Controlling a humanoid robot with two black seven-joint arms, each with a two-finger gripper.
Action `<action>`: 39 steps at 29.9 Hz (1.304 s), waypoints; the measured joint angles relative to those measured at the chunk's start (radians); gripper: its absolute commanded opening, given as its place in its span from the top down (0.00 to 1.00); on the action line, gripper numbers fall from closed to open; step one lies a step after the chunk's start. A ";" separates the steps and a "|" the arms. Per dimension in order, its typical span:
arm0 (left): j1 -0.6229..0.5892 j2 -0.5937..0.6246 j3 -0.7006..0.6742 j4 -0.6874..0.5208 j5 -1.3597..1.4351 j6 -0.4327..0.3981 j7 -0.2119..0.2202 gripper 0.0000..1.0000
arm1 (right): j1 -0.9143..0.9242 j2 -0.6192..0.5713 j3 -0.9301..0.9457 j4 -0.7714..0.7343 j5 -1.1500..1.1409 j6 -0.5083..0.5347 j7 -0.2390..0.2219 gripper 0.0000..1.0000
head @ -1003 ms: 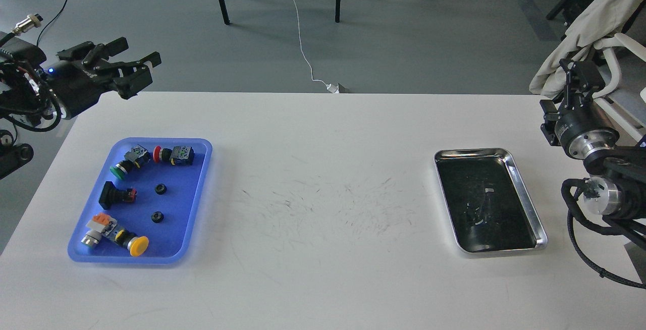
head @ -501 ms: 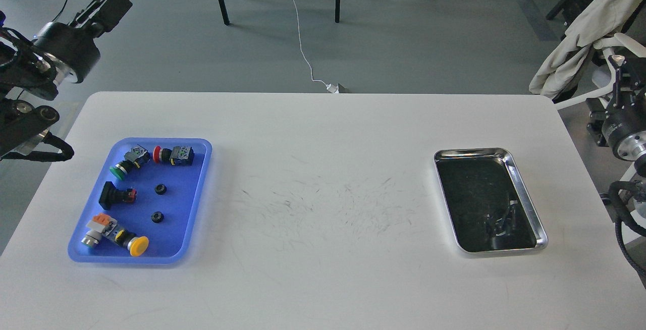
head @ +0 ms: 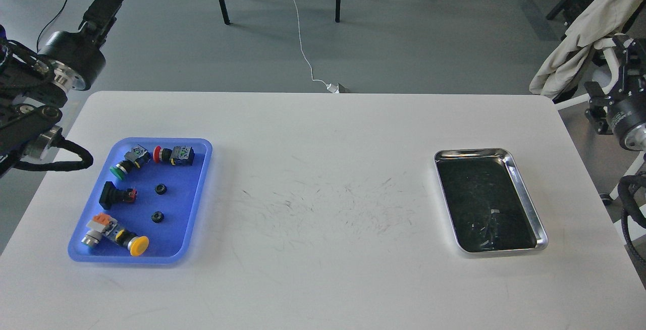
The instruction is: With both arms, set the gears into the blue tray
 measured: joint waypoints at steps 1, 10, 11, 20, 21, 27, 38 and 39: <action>0.000 -0.001 -0.019 0.002 -0.055 -0.036 0.000 0.01 | 0.000 -0.001 0.000 0.008 0.004 0.005 0.000 0.01; 0.006 -0.026 -0.162 0.056 -0.429 -0.297 0.280 0.01 | 0.000 0.016 -0.013 0.014 0.010 0.071 0.000 0.01; 0.005 -0.034 -0.165 0.069 -0.436 -0.328 0.290 0.01 | 0.000 0.022 -0.011 0.012 0.010 0.075 0.000 0.01; 0.017 -0.069 -0.179 0.088 -0.500 -0.442 0.308 0.01 | 0.013 0.042 0.004 0.006 0.058 0.202 -0.004 0.01; 0.019 -0.072 -0.180 0.088 -0.504 -0.450 0.307 0.01 | 0.013 0.041 0.006 0.004 0.093 0.235 -0.013 0.01; 0.039 -0.064 -0.198 0.082 -0.535 -0.501 0.308 0.01 | 0.010 0.072 0.043 -0.045 0.271 0.288 -0.050 0.01; 0.082 -0.037 -0.205 0.070 -0.609 -0.553 0.341 0.01 | 0.002 0.204 0.133 -0.154 0.336 0.296 -0.049 0.01; 0.085 -0.039 -0.205 0.070 -0.612 -0.549 0.356 0.01 | 0.002 0.216 0.135 -0.163 0.337 0.297 -0.049 0.01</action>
